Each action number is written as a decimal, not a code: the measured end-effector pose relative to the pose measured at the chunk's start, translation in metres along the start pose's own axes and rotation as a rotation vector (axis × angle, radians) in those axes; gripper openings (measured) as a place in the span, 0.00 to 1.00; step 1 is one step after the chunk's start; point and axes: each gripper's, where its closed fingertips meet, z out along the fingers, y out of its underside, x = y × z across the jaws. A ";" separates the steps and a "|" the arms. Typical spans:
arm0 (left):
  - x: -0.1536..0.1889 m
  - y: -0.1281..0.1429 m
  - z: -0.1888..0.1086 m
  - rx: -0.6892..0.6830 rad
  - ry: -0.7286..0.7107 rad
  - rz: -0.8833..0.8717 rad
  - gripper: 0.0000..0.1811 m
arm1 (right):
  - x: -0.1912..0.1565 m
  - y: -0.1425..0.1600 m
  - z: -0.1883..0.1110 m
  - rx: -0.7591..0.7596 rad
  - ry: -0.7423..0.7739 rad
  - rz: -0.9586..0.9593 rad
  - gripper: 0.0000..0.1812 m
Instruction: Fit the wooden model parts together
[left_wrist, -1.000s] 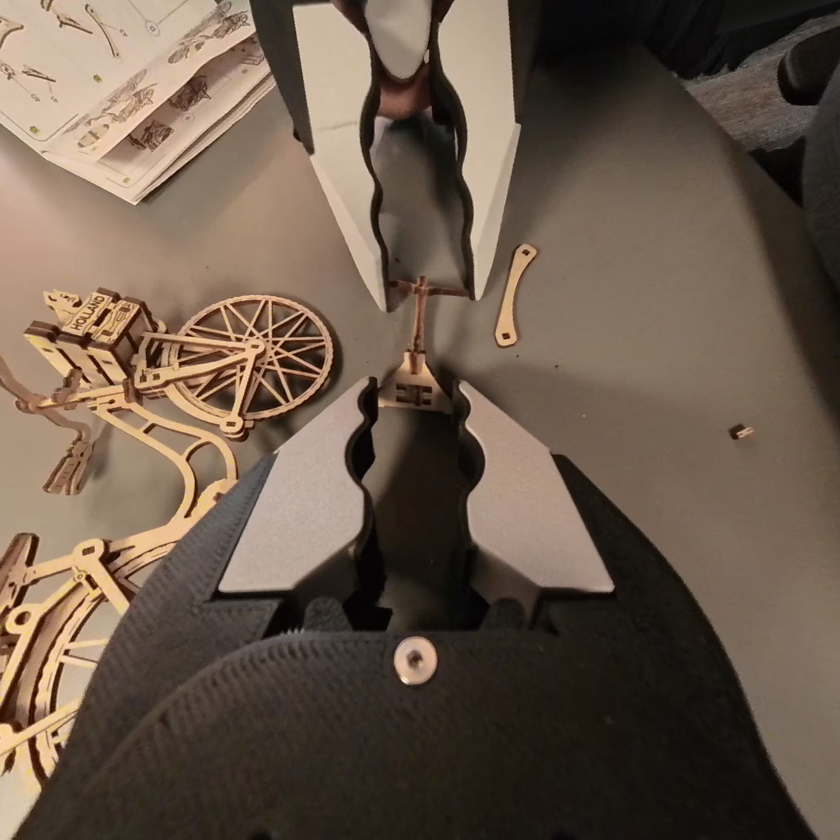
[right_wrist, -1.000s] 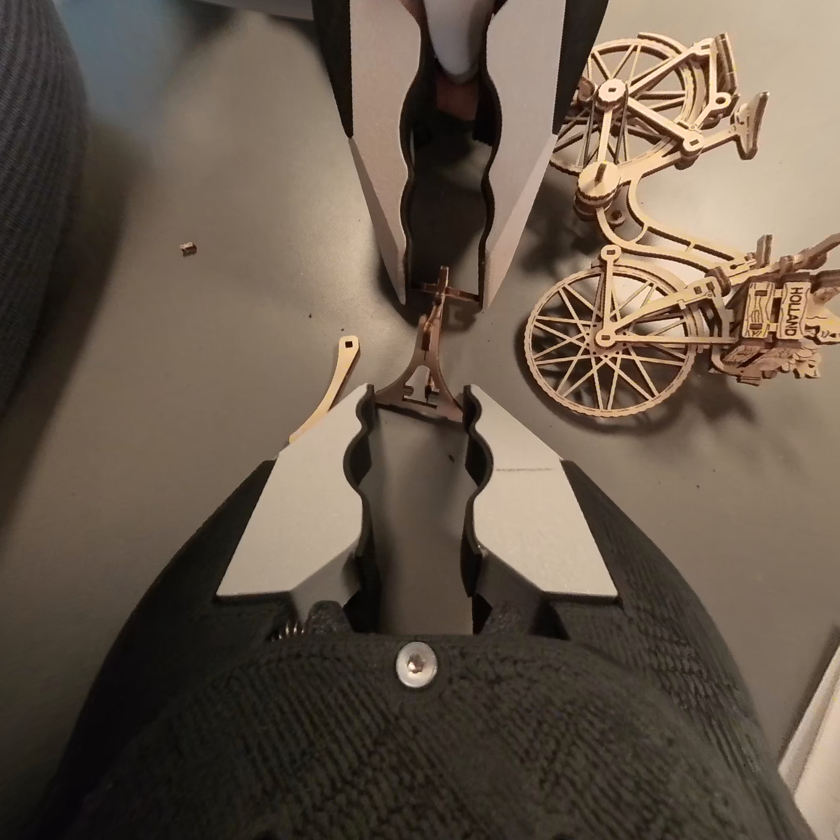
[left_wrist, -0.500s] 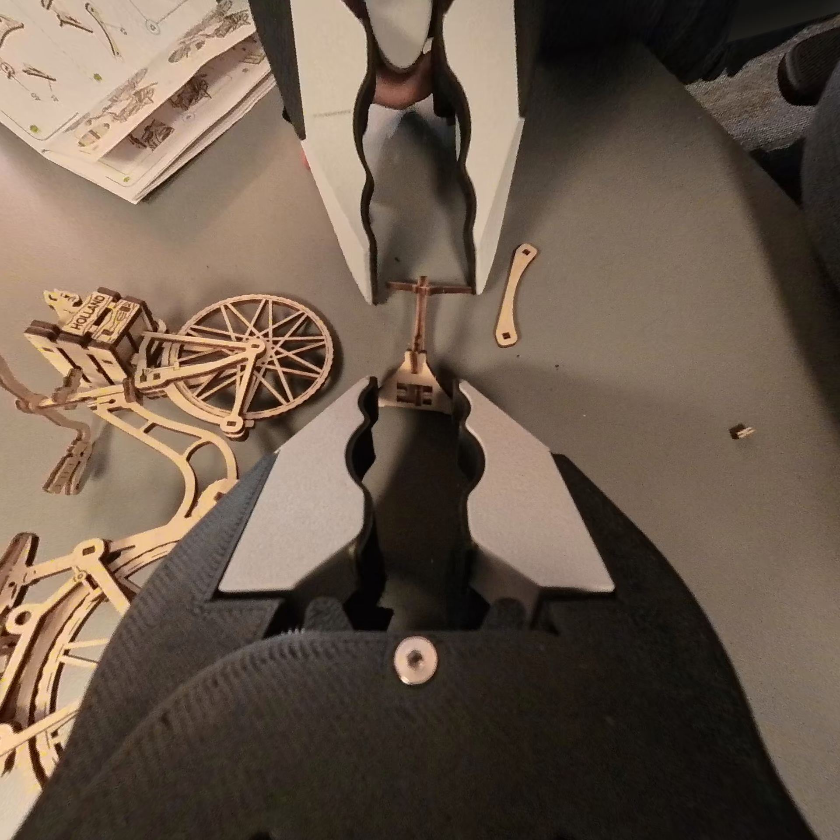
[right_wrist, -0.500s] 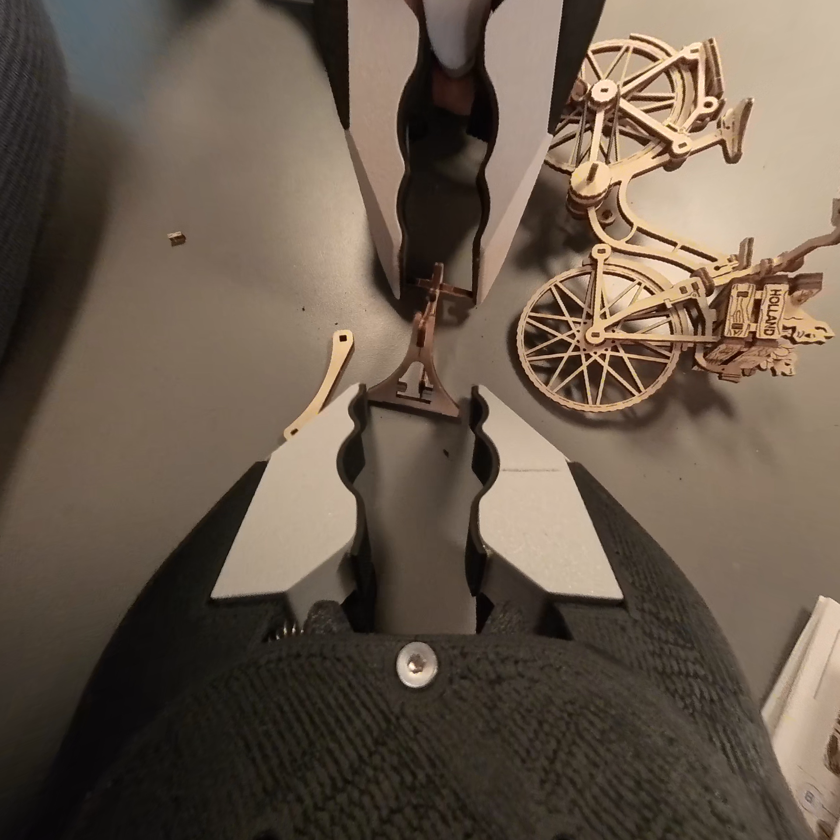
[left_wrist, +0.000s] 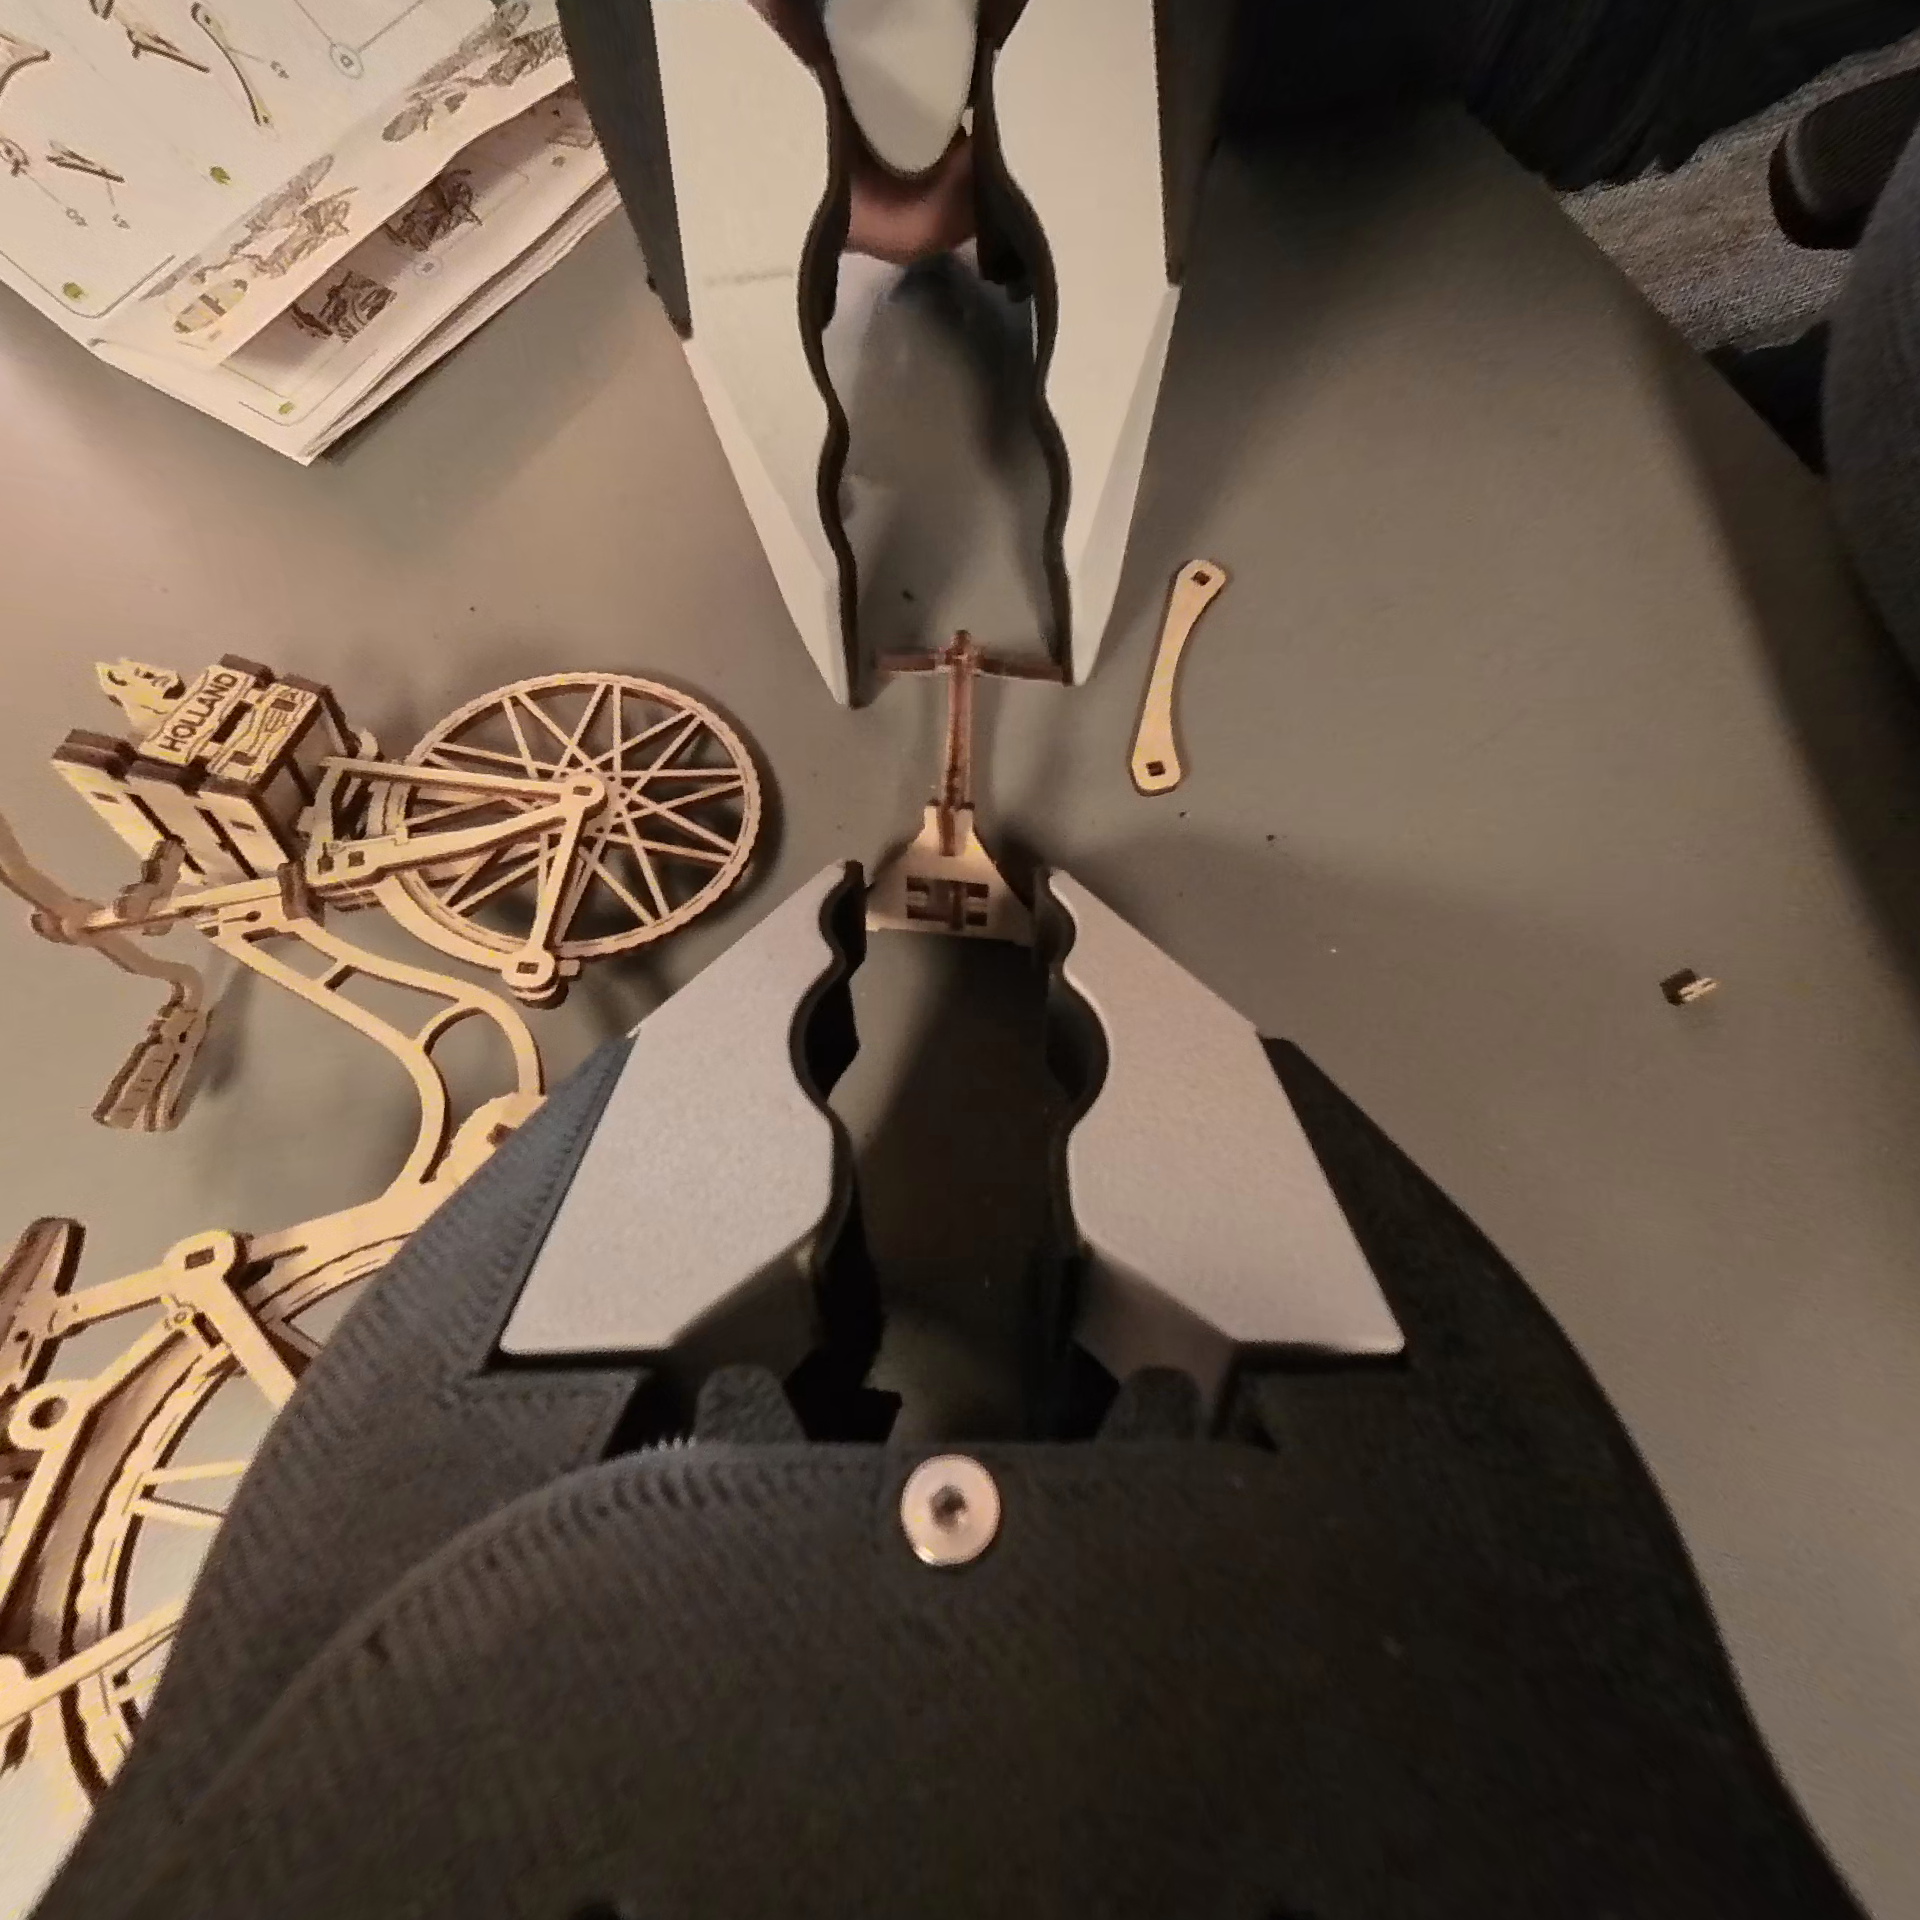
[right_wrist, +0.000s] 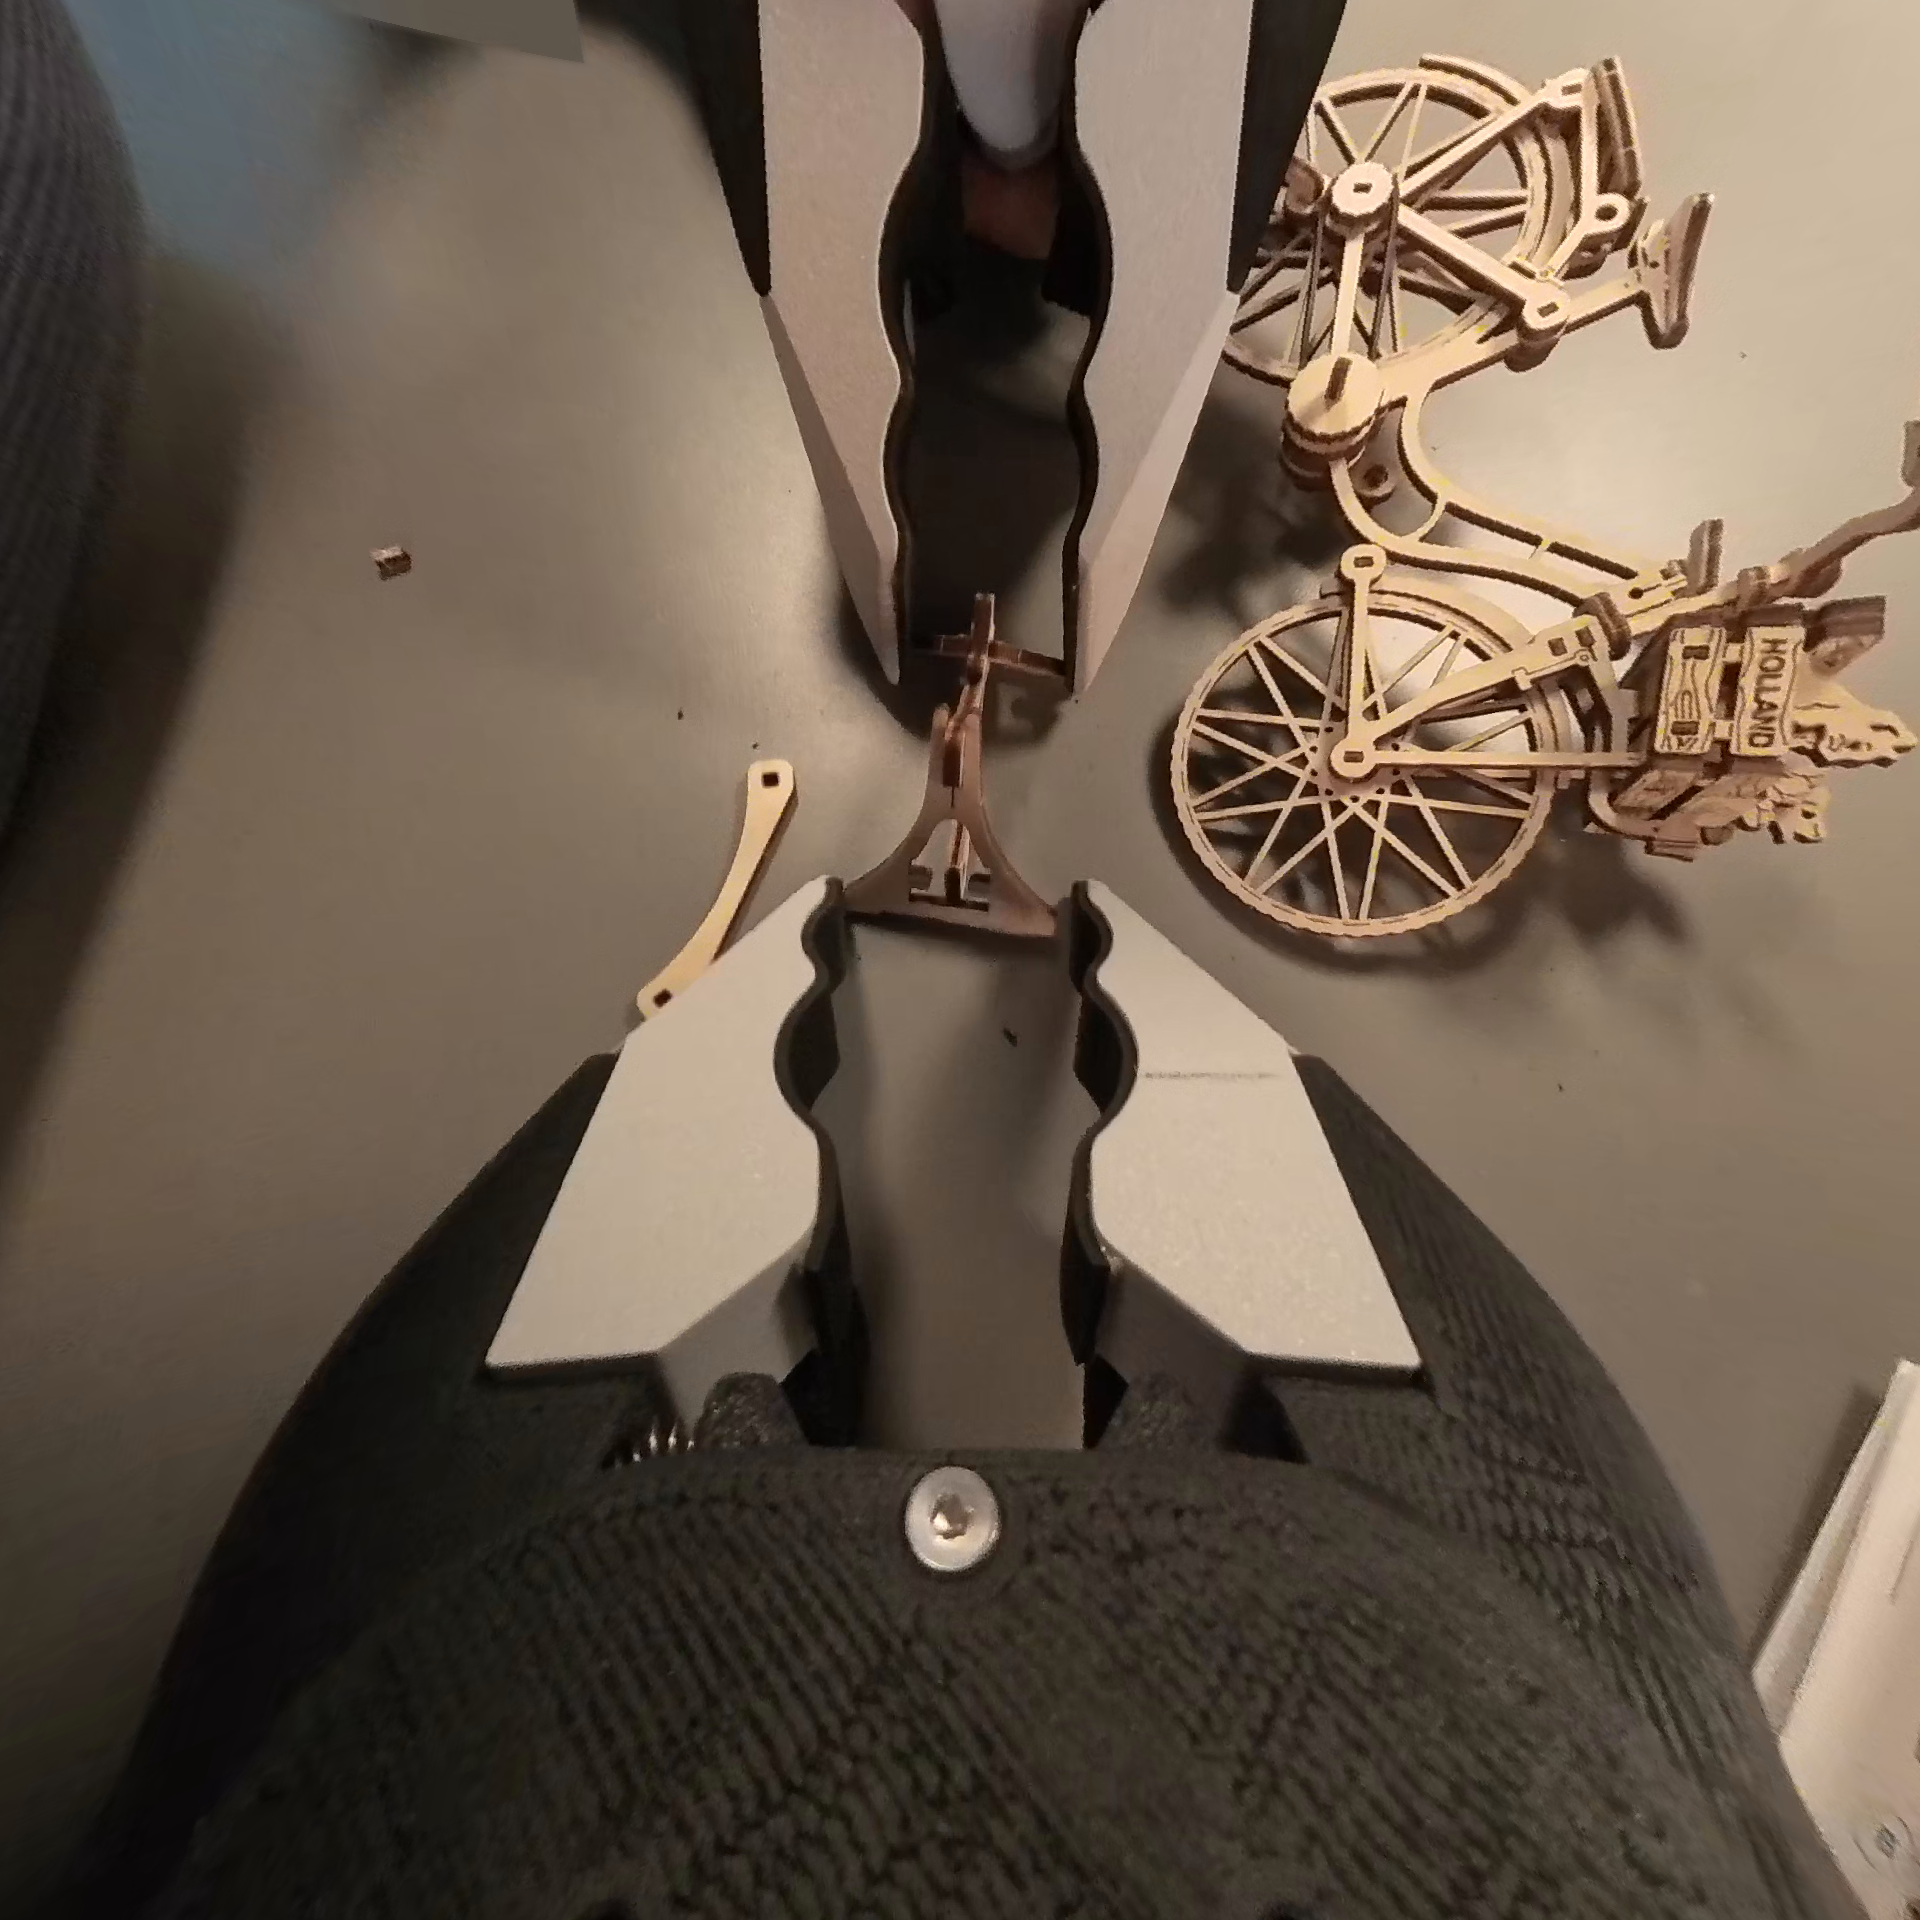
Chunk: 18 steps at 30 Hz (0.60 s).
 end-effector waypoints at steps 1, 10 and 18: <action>0.000 0.000 0.000 0.000 0.000 0.000 0.18 | 0.000 -0.001 0.001 0.002 -0.002 0.001 0.22; 0.000 0.000 0.000 0.000 -0.001 0.002 0.18 | -0.003 -0.003 0.003 0.012 -0.010 0.000 0.21; 0.000 0.000 0.000 0.000 -0.002 0.004 0.18 | -0.003 -0.003 0.003 0.013 -0.013 -0.005 0.21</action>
